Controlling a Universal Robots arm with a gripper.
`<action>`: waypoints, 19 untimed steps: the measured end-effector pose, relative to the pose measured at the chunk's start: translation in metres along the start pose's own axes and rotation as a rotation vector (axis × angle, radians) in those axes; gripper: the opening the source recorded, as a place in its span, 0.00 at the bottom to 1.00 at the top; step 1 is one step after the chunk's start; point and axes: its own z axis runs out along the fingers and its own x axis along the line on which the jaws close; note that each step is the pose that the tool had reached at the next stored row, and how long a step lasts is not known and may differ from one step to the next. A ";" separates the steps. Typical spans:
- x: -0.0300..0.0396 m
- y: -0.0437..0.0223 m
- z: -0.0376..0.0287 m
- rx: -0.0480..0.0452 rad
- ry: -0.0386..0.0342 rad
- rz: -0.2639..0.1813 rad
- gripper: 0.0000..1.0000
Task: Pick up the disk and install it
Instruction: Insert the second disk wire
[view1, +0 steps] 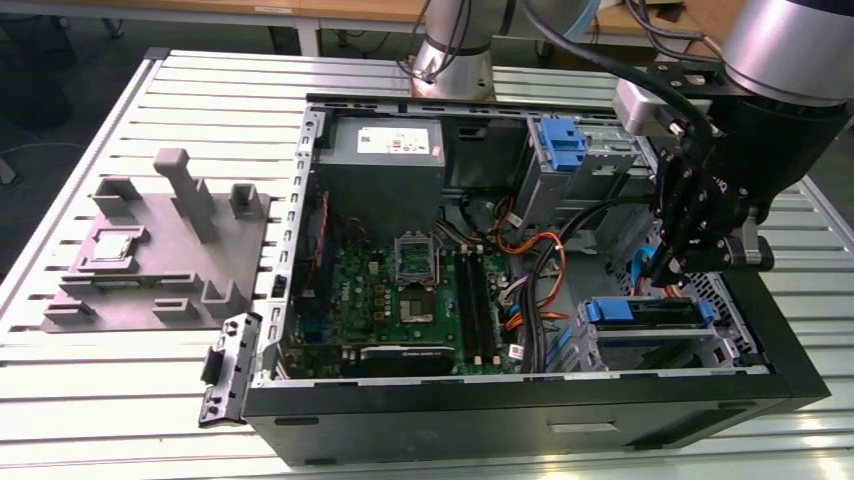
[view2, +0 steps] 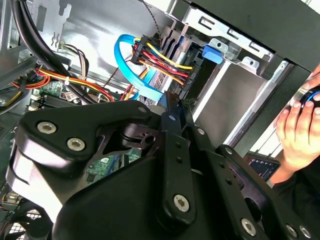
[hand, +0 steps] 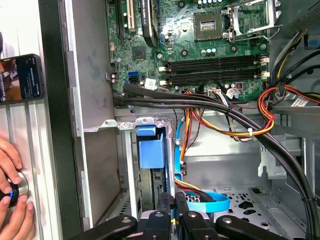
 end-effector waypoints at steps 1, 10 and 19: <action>0.0000 0.0001 0.0003 0.0007 -0.0001 0.000 0.16; 0.0030 0.0058 0.0049 0.0219 -0.0024 -0.004 0.16; 0.0065 0.0091 0.0103 0.0435 -0.0060 -0.027 0.16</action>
